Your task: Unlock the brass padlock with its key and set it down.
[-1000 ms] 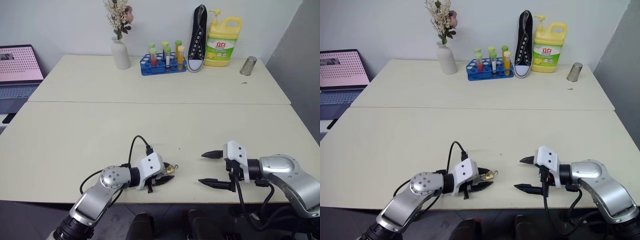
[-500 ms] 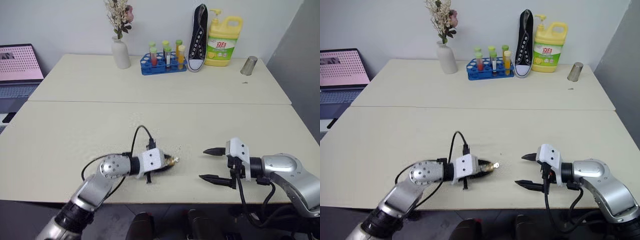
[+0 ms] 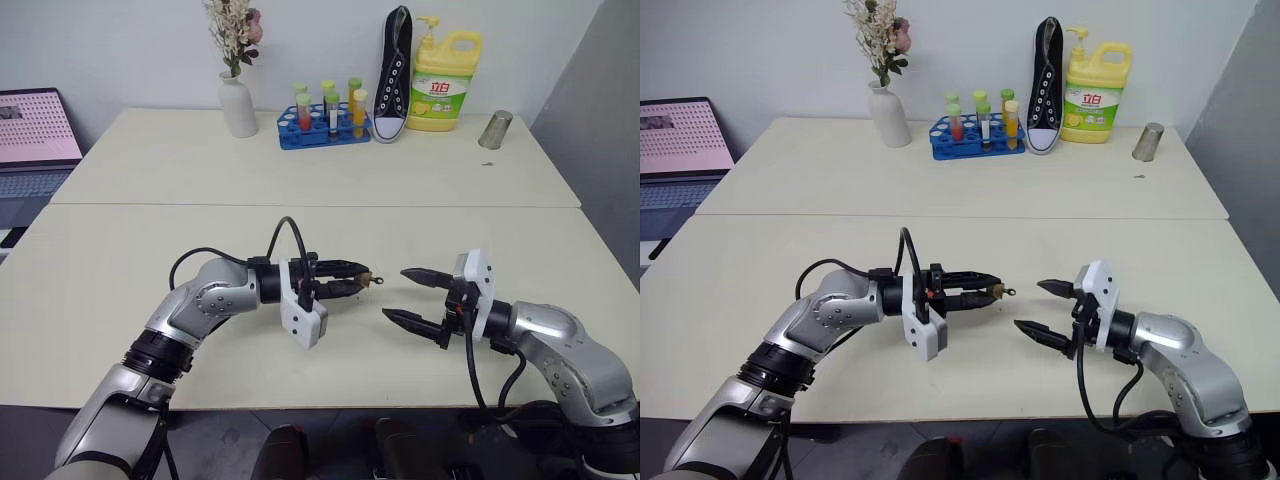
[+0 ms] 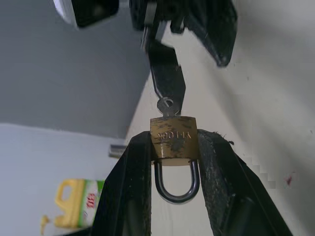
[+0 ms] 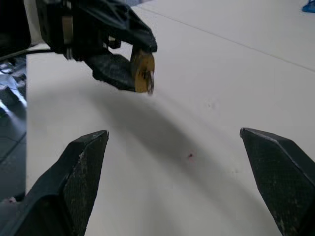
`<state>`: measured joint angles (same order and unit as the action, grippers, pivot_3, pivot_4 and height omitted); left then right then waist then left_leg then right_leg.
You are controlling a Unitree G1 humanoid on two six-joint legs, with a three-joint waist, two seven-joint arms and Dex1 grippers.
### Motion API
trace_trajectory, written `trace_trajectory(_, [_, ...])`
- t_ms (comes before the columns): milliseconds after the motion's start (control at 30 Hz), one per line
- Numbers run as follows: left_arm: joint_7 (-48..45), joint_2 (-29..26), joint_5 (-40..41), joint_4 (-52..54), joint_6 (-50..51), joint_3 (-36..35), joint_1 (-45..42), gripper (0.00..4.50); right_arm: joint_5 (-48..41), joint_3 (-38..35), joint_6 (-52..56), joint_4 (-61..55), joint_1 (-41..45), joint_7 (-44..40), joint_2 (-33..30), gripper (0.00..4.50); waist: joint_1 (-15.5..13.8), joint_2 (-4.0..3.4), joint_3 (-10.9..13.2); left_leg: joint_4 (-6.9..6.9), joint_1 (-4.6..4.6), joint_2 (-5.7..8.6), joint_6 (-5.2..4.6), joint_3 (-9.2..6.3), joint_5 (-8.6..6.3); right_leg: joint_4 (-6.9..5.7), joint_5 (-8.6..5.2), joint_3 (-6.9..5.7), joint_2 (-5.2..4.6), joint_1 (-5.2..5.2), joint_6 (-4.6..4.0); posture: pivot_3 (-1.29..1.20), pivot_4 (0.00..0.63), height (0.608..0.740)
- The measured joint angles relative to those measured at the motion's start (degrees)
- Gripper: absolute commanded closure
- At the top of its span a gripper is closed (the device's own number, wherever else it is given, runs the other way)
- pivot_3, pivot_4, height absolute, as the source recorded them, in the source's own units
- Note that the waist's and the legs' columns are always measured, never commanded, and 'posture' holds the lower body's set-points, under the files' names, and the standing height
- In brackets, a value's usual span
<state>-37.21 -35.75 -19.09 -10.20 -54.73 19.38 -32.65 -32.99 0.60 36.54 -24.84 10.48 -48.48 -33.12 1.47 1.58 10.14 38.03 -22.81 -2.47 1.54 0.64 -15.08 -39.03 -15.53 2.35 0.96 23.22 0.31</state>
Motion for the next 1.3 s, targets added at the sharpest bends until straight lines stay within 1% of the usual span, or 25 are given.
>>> trace_trajectory(100, [1.4,0.0,-1.3,-0.7,-1.2,0.0,0.0,3.54,-3.4,0.2,4.1,0.0,2.2,-0.1,0.0,0.0,0.0,0.0,0.0,0.0,0.0,0.0,0.0,0.0,0.0,-0.01,0.0,-0.01,0.0,0.0,0.0,0.0,0.15,0.74])
trace_trajectory(267, [2.9,-0.1,-2.1,-1.2,-2.2,0.0,0.0,3.54,-6.3,0.7,7.0,0.3,4.9,-0.1,0.5,0.0,0.0,0.0,0.0,0.0,0.0,-0.01,0.0,-0.02,0.0,-0.01,0.0,-0.03,0.0,0.0,0.0,0.0,0.15,0.74])
trace_trajectory(533, [3.6,-0.6,-3.5,-1.6,-2.4,0.0,0.0,3.54,-7.9,0.7,9.1,1.7,6.6,-1.7,-0.3,0.0,0.0,0.0,0.0,0.0,0.0,-0.01,0.0,-0.02,0.0,-0.02,0.0,-0.04,0.0,0.0,0.0,0.0,0.15,0.74])
trace_trajectory(567, [3.9,-0.6,-3.5,-1.6,-2.4,0.0,0.1,3.54,-7.9,0.8,9.1,2.1,6.7,-1.9,-0.3,0.29,0.0,0.0,0.0,0.0,0.0,-0.01,0.0,-0.02,0.0,-0.02,0.0,-0.04,0.0,0.0,0.0,0.0,0.15,0.74])
trace_trajectory(600, [4.0,-0.6,-3.5,-1.6,-2.3,0.0,0.2,3.54,-7.9,0.8,9.1,2.4,6.7,-2.1,-0.3,0.4,0.0,0.0,0.0,0.0,0.0,-0.01,0.0,-0.02,0.0,-0.02,0.0,-0.05,0.0,0.0,0.0,0.0,0.15,0.74])
trace_trajectory(633, [4.0,-0.6,-3.5,-1.6,-2.3,0.0,0.5,3.54,-7.9,0.8,9.1,2.7,6.7,-2.3,-0.4,0.65,0.0,0.0,0.0,0.0,0.0,-0.01,0.0,-0.02,0.0,-0.02,0.0,-0.04,0.0,0.0,0.0,0.0,0.15,0.74])
trace_trajectory(667, [4.0,-0.7,-3.5,-1.6,-2.2,0.0,0.7,3.54,-7.9,0.8,9.1,2.7,6.7,-2.4,-0.4,0.99,0.0,0.0,0.0,0.0,0.0,-0.02,0.0,-0.02,0.0,-0.02,0.0,-0.04,0.0,0.0,0.0,0.0,0.15,0.74])
trace_trajectory(800, [4.0,-0.7,-3.5,-1.4,-2.1,0.0,0.9,3.54,-7.9,0.8,9.1,2.7,6.7,-2.7,-0.4,2.54,0.0,0.0,0.0,0.0,0.0,-0.02,0.0,-0.02,0.0,-0.02,0.0,-0.04,0.0,0.0,0.0,0.0,0.15,0.74])
trace_trajectory(833, [4.0,-0.7,-3.5,-1.3,-2.0,0.0,0.9,3.54,-7.9,0.8,9.1,2.8,6.7,-2.7,-0.4,2.85,0.0,0.0,0.0,0.0,0.0,-0.02,0.0,-0.02,0.0,-0.02,0.0,-0.05,0.0,0.0,0.0,0.0,0.15,0.74])
trace_trajectory(867, [4.0,-0.7,-3.5,-1.3,-2.0,0.0,0.9,3.54,-7.8,0.9,9.1,2.8,6.8,-2.7,-0.4,3.3,0.0,0.0,0.0,0.0,0.0,-0.02,0.0,-0.02,0.0,-0.02,0.0,-0.05,0.0,0.0,0.0,0.0,0.15,0.74])
trace_trajectory(933, [4.0,-0.6,-3.5,-1.3,-1.9,0.0,0.9,3.54,-7.8,0.9,9.1,2.8,7.0,-2.7,-0.4,3.99,0.0,0.0,0.0,0.0,0.0,-0.03,0.0,-0.02,0.0,-0.02,0.0,-0.05,0.0,0.0,0.0,0.0,0.15,0.74])
trace_trajectory(967, [4.0,-0.6,-3.5,-1.2,-2.0,0.0,0.9,3.54,-7.8,0.9,9.1,2.9,7.2,-2.6,-0.4,4.46,0.0,0.0,0.0,0.0,0.0,-0.02,0.0,-0.02,0.0,-0.02,0.0,-0.05,0.0,0.0,0.0,0.0,0.15,0.74])
trace_trajectory(1300, [4.1,-0.6,-4.0,-0.9,-1.9,0.0,1.2,3.54,-7.8,1.3,9.5,3.6,8.1,-2.7,-0.5,4.5,0.0,0.0,0.0,0.0,0.0,-0.02,0.0,-0.02,0.0,-0.03,0.0,-0.05,0.0,0.0,0.0,0.0,0.15,0.74])
